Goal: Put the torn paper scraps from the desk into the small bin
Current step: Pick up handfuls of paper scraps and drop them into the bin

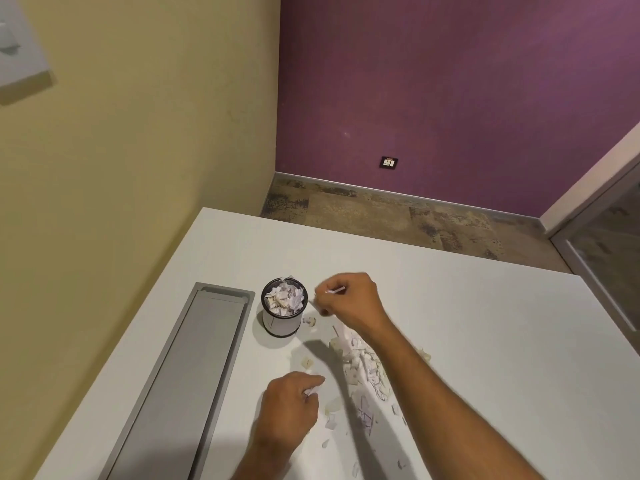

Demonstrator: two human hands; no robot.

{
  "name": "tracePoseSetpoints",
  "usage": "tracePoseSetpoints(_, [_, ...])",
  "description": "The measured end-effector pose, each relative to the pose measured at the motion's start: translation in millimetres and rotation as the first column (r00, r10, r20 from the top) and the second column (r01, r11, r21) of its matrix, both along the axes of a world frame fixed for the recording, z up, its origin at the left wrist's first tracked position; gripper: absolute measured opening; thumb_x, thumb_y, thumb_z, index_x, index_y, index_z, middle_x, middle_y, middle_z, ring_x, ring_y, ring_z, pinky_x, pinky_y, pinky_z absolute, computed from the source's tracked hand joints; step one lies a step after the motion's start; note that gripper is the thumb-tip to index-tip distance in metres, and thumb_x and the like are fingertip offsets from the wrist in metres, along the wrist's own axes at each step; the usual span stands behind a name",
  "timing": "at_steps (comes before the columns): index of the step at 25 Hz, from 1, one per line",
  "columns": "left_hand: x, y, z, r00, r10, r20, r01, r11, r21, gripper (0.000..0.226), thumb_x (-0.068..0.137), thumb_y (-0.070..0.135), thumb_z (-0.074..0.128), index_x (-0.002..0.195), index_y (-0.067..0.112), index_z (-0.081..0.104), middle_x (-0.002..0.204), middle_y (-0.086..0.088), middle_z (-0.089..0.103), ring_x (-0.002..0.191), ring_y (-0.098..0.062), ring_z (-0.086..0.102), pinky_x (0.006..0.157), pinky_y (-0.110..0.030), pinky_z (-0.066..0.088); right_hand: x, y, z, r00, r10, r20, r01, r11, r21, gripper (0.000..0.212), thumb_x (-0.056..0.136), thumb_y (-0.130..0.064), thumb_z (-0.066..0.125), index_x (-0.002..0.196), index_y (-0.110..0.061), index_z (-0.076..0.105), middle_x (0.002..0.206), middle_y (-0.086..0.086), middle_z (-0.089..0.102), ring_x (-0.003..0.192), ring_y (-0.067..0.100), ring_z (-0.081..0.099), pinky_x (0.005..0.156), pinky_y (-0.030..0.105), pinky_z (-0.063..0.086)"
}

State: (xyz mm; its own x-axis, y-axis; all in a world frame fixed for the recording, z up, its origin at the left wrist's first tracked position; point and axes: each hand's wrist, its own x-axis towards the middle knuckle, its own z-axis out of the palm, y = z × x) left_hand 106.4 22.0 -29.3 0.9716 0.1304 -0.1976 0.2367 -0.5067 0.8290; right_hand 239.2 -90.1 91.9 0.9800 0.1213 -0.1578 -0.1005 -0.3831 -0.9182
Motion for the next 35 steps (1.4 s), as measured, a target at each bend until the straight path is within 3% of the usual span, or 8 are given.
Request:
tracePoseSetpoints(5, [16, 21, 31, 0.989, 0.092, 0.117, -0.089, 0.996, -0.031, 0.033, 0.081, 0.004, 0.067, 0.102, 0.027, 0.077, 0.103, 0.014, 0.074, 0.068, -0.004, 0.067, 0.067, -0.029, 0.062, 40, 52, -11, 0.95, 0.291, 0.117, -0.208, 0.863, -0.461, 0.015, 0.071, -0.012, 0.075, 0.084, -0.018, 0.077, 0.085, -0.001, 0.073, 0.08, 0.016, 0.067, 0.07, 0.023, 0.052])
tracePoseSetpoints(8, [30, 41, 47, 0.961, 0.211, 0.179, -0.198, 0.976, -0.091, 0.032, 0.079, 0.003, 0.072, 0.098, 0.028, 0.078, 0.098, 0.016, 0.075, 0.073, -0.001, 0.069, 0.07, -0.027, 0.062, 47, 69, -32, 0.86, 0.509, 0.029, -0.336, 0.609, -0.718, 0.022, 0.076, -0.012, 0.07, 0.097, -0.018, 0.075, 0.101, 0.007, 0.072, 0.092, 0.025, 0.066, 0.076, 0.029, 0.053])
tracePoseSetpoints(10, [38, 57, 53, 0.942, 0.27, 0.201, -0.254, 0.962, -0.1, 0.031, 0.077, 0.002, 0.074, 0.095, 0.027, 0.078, 0.092, 0.02, 0.073, 0.075, 0.001, 0.068, 0.073, -0.013, 0.056, 50, 80, -43, 0.803, 0.594, -0.055, -0.377, 0.434, -0.819, 0.022, 0.079, -0.01, 0.066, 0.099, -0.013, 0.074, 0.101, 0.014, 0.071, 0.092, 0.031, 0.065, 0.073, 0.033, 0.053])
tracePoseSetpoints(13, [44, 78, 54, 0.92, 0.337, 0.201, -0.313, 0.939, -0.139, 0.032, 0.076, -0.001, 0.075, 0.095, 0.024, 0.079, 0.089, 0.019, 0.071, 0.077, 0.008, 0.066, 0.062, 0.001, 0.047, 56, 96, -58, 0.755, 0.633, -0.171, -0.431, 0.281, -0.858, 0.02, 0.085, -0.011, 0.06, 0.101, -0.004, 0.069, 0.105, 0.02, 0.067, 0.094, 0.035, 0.064, 0.067, 0.032, 0.045])
tracePoseSetpoints(20, [45, 102, 41, 0.889, 0.425, 0.172, -0.385, 0.896, -0.223, 0.032, 0.078, -0.006, 0.071, 0.097, 0.019, 0.078, 0.089, 0.007, 0.073, 0.058, -0.012, 0.068, 0.044, -0.023, 0.056, 70, 113, -70, 0.668, 0.63, -0.396, -0.553, 0.063, -0.831, 0.022, 0.091, -0.006, 0.049, 0.107, 0.002, 0.061, 0.114, 0.02, 0.063, 0.099, 0.036, 0.062, 0.071, 0.035, 0.045])
tracePoseSetpoints(23, [52, 104, 39, 0.878, 0.453, 0.155, -0.411, 0.879, -0.241, 0.03, 0.078, -0.003, 0.073, 0.095, 0.021, 0.078, 0.088, 0.006, 0.074, 0.062, -0.009, 0.069, 0.043, -0.014, 0.051, 73, 113, -65, 0.59, 0.633, -0.501, -0.623, -0.038, -0.782, 0.026, 0.094, -0.011, 0.044, 0.105, 0.001, 0.064, 0.111, 0.017, 0.067, 0.088, 0.032, 0.059, 0.07, 0.034, 0.044])
tracePoseSetpoints(29, [67, 106, 53, 0.881, 0.452, 0.139, -0.418, 0.882, -0.218, 0.029, 0.078, 0.003, 0.075, 0.097, 0.025, 0.078, 0.091, 0.01, 0.074, 0.073, 0.005, 0.067, 0.044, -0.002, 0.043, 68, 112, -53, 0.595, 0.636, -0.492, -0.618, -0.03, -0.786, 0.026, 0.094, -0.011, 0.043, 0.105, 0.001, 0.064, 0.11, 0.017, 0.067, 0.082, 0.03, 0.056, 0.068, 0.033, 0.044])
tracePoseSetpoints(35, [92, 105, 79, 0.908, 0.327, 0.26, -0.327, 0.944, -0.046, 0.03, 0.076, 0.005, 0.077, 0.101, 0.021, 0.077, 0.093, 0.014, 0.073, 0.08, 0.017, 0.061, 0.069, 0.006, 0.042, 66, 88, -33, 0.77, 0.618, -0.158, -0.499, 0.43, -0.753, 0.029, 0.082, -0.004, 0.062, 0.102, -0.02, 0.075, 0.108, 0.009, 0.07, 0.094, 0.028, 0.064, 0.07, 0.028, 0.048])
